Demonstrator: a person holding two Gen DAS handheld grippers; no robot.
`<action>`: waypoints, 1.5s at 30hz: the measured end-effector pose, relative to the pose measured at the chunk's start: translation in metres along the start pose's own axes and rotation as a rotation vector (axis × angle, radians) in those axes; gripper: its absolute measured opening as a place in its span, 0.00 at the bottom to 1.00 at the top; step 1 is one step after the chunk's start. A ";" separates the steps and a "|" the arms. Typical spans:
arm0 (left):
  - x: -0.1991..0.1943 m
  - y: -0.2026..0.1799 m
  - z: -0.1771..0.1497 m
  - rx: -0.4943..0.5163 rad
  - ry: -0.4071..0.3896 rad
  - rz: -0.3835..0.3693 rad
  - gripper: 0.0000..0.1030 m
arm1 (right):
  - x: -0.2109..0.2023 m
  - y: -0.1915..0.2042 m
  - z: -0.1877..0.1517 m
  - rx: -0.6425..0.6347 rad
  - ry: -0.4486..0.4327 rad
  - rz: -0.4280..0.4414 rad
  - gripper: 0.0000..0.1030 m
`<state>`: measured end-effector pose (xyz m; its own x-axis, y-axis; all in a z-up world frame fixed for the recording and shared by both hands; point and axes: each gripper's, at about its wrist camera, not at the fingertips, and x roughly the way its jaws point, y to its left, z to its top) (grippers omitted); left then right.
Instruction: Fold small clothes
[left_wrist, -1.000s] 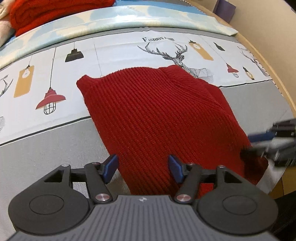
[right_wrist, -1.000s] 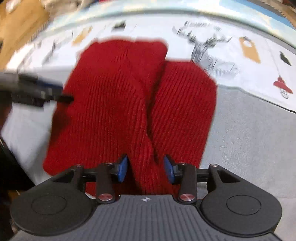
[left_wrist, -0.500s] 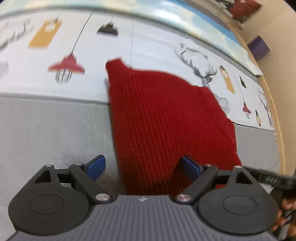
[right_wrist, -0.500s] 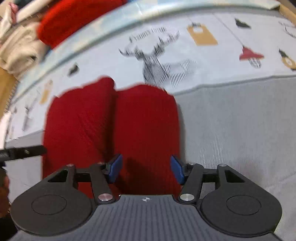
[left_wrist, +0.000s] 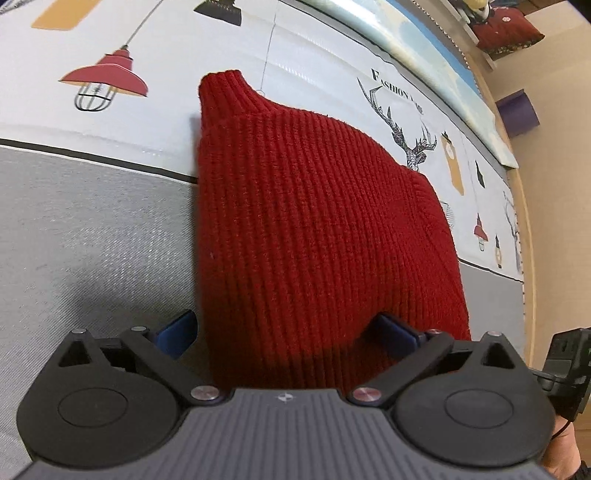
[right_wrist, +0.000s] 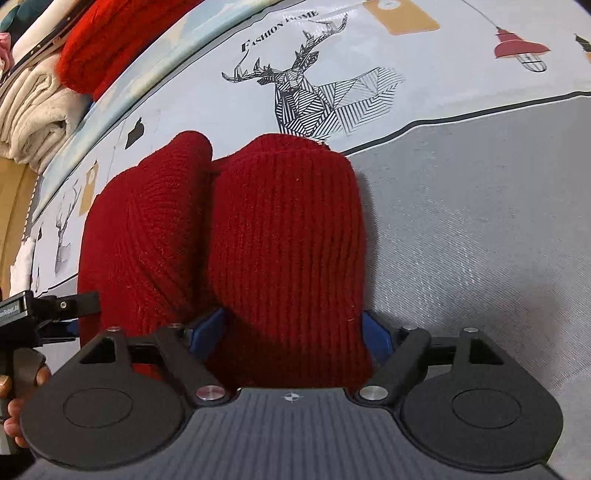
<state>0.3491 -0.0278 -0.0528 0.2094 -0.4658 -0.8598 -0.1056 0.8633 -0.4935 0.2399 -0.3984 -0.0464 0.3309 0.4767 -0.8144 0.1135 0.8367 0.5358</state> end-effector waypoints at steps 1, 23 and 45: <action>0.002 0.001 0.002 -0.002 0.003 -0.008 1.00 | 0.001 0.000 0.001 0.000 0.002 0.004 0.76; -0.077 0.009 0.072 0.172 -0.196 0.109 0.60 | 0.018 0.085 0.031 -0.080 -0.129 0.164 0.16; -0.124 0.041 0.042 0.382 -0.226 0.273 0.66 | 0.014 0.140 0.023 -0.189 -0.214 0.048 0.43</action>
<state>0.3596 0.0734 0.0395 0.4331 -0.1964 -0.8797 0.1673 0.9765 -0.1357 0.2823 -0.2803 0.0224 0.5241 0.4661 -0.7128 -0.0774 0.8595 0.5052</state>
